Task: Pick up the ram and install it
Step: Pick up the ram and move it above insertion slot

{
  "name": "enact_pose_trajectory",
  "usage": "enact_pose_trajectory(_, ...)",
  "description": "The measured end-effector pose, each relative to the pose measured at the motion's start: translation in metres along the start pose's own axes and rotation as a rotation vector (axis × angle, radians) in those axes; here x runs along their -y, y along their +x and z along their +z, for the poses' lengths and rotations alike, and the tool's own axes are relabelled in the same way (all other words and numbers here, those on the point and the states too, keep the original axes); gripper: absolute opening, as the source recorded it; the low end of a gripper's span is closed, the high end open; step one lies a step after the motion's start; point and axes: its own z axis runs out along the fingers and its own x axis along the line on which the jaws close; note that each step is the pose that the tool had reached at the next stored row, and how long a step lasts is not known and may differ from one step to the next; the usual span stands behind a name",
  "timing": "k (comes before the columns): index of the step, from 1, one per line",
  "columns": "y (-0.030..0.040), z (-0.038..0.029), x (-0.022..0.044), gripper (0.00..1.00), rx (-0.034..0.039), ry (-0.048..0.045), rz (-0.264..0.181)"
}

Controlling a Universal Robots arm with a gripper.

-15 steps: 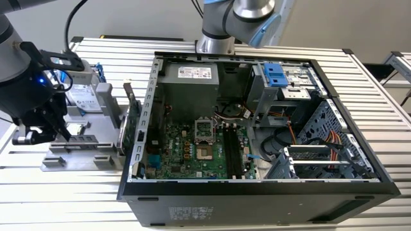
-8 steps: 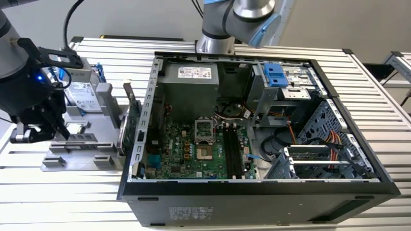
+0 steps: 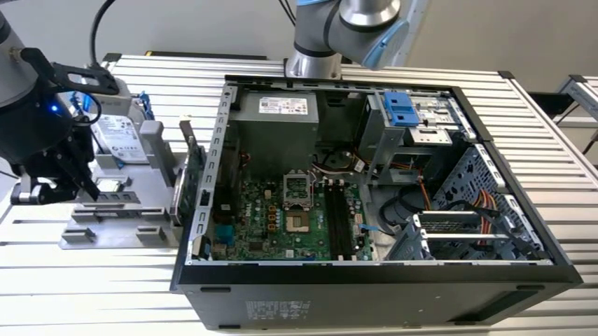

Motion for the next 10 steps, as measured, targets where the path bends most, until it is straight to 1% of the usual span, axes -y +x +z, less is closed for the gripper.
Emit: enact_pose_trajectory(10,-0.0004,-0.0085,0.0,0.0,0.0,0.0,0.0)
